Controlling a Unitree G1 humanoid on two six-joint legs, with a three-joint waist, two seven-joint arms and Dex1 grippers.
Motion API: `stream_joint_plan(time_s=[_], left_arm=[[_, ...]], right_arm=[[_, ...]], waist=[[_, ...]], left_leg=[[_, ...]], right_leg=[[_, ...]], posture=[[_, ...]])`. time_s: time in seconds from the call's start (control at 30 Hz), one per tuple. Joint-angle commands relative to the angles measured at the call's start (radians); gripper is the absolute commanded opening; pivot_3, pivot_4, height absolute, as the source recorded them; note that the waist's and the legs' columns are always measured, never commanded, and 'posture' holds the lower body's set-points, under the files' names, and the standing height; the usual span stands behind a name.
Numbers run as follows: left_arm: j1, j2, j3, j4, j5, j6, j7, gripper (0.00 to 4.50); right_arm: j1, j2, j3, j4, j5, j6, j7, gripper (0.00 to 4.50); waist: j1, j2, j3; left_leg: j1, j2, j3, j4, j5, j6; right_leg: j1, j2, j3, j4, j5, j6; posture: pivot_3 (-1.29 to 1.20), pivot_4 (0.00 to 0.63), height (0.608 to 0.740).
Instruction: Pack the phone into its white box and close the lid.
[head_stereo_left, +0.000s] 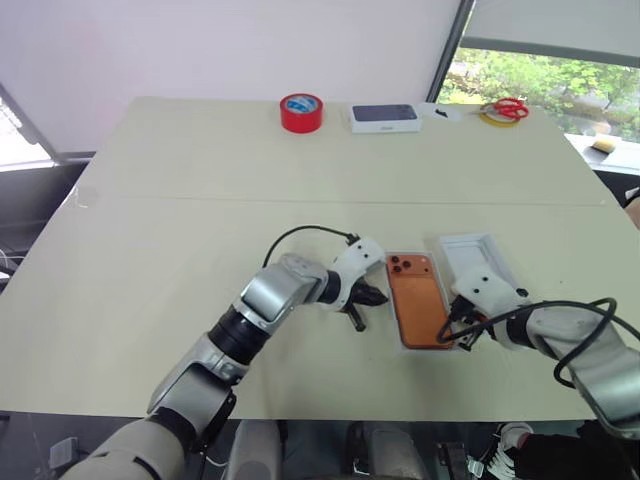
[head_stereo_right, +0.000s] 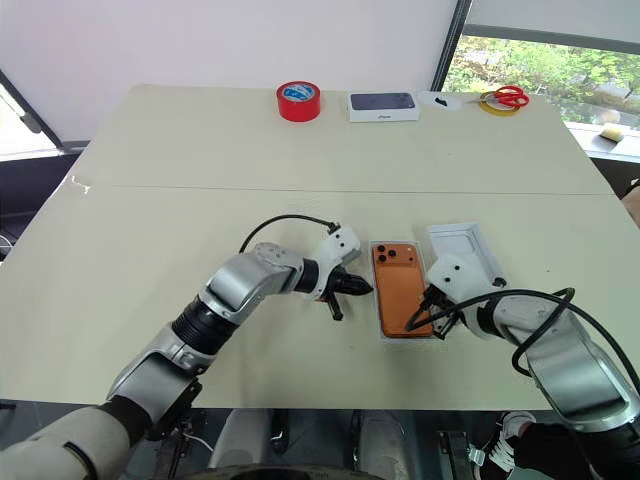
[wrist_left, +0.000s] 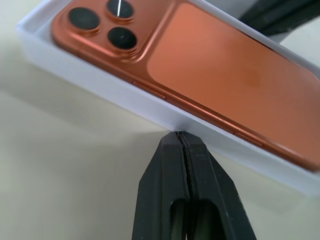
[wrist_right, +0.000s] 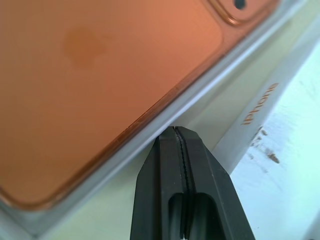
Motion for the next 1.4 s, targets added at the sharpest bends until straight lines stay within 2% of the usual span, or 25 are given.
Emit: stream_joint_plan(time_s=[0.03, 0.2, 0.33, 0.5, 0.63, 0.73, 0.87, 1.0, 1.1, 1.4], left_arm=[[-0.011, -0.046, -0.024, -0.017, -0.016, -0.009, -0.022, 0.04], [-0.009, -0.03, -0.009, -0.025, -0.014, -0.007, -0.032, 0.04], [0.01, 0.022, 0.047, -0.073, -0.035, 0.022, -0.041, 0.04], [0.031, 0.111, 0.114, -0.178, -0.075, 0.043, -0.056, 0.04], [0.065, 0.199, 0.142, -0.245, -0.072, -0.039, -0.086, 0.04], [0.105, 0.272, 0.174, -0.291, -0.069, -0.19, -0.149, 0.0], [0.158, 0.332, 0.199, -0.331, -0.085, -0.352, -0.231, 0.0], [0.187, 0.336, 0.248, -0.329, -0.121, -0.408, -0.258, 0.0], [0.21, 0.352, 0.264, -0.342, -0.132, -0.456, -0.286, 0.0], [0.229, 0.38, 0.242, -0.351, -0.115, -0.504, -0.315, 0.0]], right_arm=[[-0.003, -0.007, 0.006, 0.003, 0.004, -0.023, 0.003, 0.0], [0.0, -0.023, -0.017, -0.001, 0.002, -0.028, 0.002, 0.0], [0.002, -0.061, -0.114, -0.043, 0.037, -0.001, 0.035, 0.0], [0.03, -0.105, -0.214, -0.083, 0.091, 0.008, 0.092, 0.0], [-0.002, -0.097, -0.265, -0.049, 0.143, 0.068, 0.103, 0.0], [-0.088, -0.037, -0.291, -0.01, 0.237, 0.224, 0.097, 0.89], [-0.231, 0.08, -0.297, 0.07, 0.246, 0.45, -0.028, 2.83], [-0.305, 0.116, -0.298, 0.12, 0.249, 0.546, -0.084, 2.83], [-0.325, 0.118, -0.272, 0.16, 0.236, 0.552, -0.126, 2.83], [-0.393, 0.119, -0.147, 0.202, 0.255, 0.586, -0.175, 2.83]], waist=[[0.0, 0.0, 0.0], [0.0, 0.0, 0.0], [-0.002, 0.0, 0.0], [-0.005, 0.0, 0.0], [-0.004, 0.001, 0.0], [-0.005, 0.001, 0.0], [-0.006, 0.002, 0.0], [0.001, 0.002, 0.0], [-0.003, 0.002, 0.0], [-0.01, 0.002, 0.0]], left_leg=[[0.0, 0.0, 0.0, 0.0, 0.0, 0.0], [0.0, 0.0, 0.0, 0.0, 0.0, 0.0], [0.0, 0.0, 0.0, 0.0, 0.0, 0.0], [0.0, 0.001, 0.0, 0.0, 0.0, 0.0], [0.0, 0.001, 0.0, 0.0, 0.0, 0.0], [0.0, 0.001, 0.001, 0.0, 0.0, 0.0], [0.0, 0.001, 0.001, -0.001, 0.0, 0.0], [-0.001, 0.001, 0.002, 0.0, 0.0, 0.0], [-0.001, 0.001, 0.002, -0.001, 0.0, 0.0], [-0.001, 0.001, 0.002, -0.001, 0.0, 0.0]], right_leg=[[0.0, 0.0, 0.0, 0.0, 0.0, 0.0], [0.0, 0.0, 0.0, 0.0, 0.0, 0.0], [-0.001, 0.0, 0.0, 0.0, 0.0, 0.0], [-0.001, 0.001, 0.0, 0.001, 0.0, 0.0], [-0.001, 0.0, 0.001, 0.001, 0.0, 0.0], [-0.001, 0.001, 0.001, 0.001, 0.0, 0.0], [-0.001, 0.001, 0.001, 0.001, 0.0, 0.0], [-0.002, 0.0, 0.001, 0.001, 0.0, 0.0], [-0.002, 0.0, 0.001, 0.001, 0.0, 0.0], [-0.003, 0.001, 0.001, 0.001, 0.0, 0.0]], posture=[[0.0, 0.15, 0.73], [0.0, 0.15, 0.73], [0.0, 0.15, 0.73], [0.0, 0.15, 0.73], [0.0, 0.15, 0.73], [0.0, 0.15, 0.73], [0.0, 0.15, 0.73], [0.0, 0.15, 0.73], [0.0, 0.15, 0.73], [0.0, 0.15, 0.73]])
